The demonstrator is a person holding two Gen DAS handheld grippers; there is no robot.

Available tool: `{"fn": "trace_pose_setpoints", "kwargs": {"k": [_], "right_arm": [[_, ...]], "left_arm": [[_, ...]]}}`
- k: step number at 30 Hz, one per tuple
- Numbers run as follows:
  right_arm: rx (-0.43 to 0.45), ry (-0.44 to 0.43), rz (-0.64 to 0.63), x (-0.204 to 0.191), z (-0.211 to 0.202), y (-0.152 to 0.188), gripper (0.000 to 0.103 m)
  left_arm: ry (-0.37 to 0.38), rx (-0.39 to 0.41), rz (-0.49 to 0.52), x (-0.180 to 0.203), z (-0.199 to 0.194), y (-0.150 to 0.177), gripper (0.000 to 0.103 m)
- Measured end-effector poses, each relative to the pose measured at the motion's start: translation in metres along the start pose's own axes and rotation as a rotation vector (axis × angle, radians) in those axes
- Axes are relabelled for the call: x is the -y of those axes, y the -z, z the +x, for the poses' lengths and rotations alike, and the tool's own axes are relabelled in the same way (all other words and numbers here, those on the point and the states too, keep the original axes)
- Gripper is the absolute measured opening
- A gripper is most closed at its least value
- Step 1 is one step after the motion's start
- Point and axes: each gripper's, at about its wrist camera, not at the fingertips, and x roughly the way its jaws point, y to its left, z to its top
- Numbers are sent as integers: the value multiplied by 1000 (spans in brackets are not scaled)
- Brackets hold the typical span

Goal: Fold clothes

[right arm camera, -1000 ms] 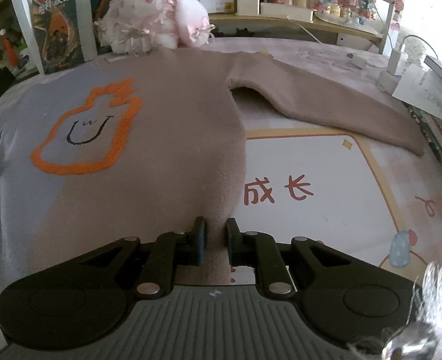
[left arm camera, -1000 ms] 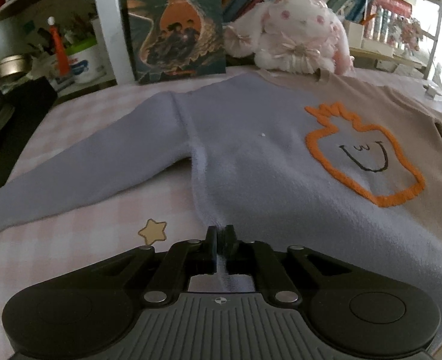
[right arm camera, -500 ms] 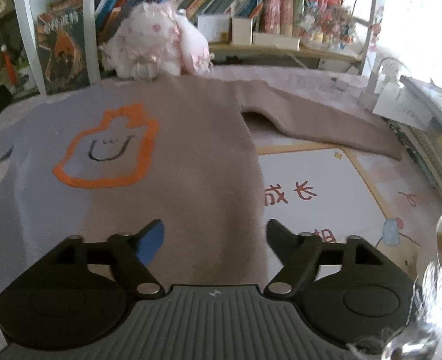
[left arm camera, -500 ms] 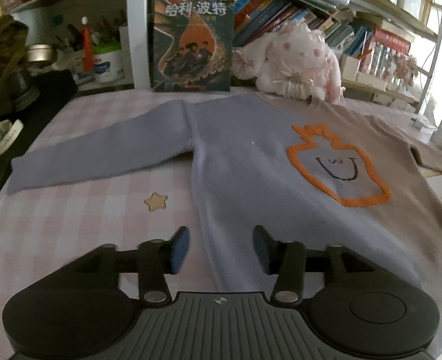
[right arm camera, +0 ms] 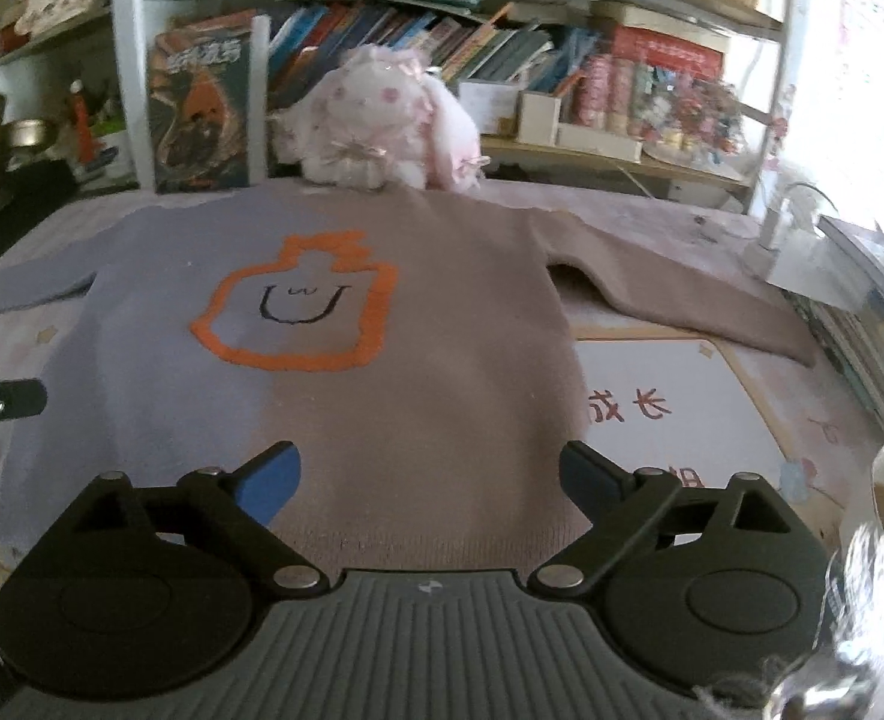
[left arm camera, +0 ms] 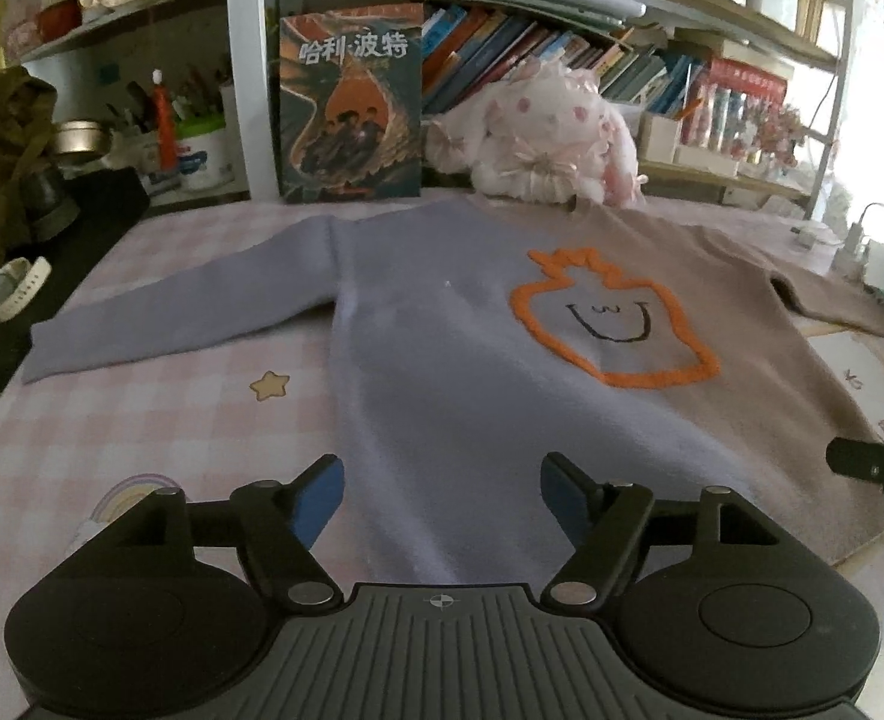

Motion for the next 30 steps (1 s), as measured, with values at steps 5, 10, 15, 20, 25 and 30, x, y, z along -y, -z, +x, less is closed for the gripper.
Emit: {"fn": "trace_pose_setpoints", "kwargs": {"k": [5,10,15,20,25,30], "right_arm": [[-4,-43,-19,10,1,5,94],[-28,-77,-32,16,2,15,94],[-32,-92,-33,18,-2,20,94],[-31,-75,-20,17,-5,21,95],[-27,-27,4,4,-9,21,95],[-17,40,66,-19,-13,19,95]], "left_arm": [[-7,-12,48,23,-7,9,77],[-24,-42,73,37,-12,19,77],[-22,-50,88,42,-16,23,79],[-5,-48,102,38,-15,23,80],[36,-31,131,22,-11,20,81],[78,-6,173,-12,-10,12,84]]}}
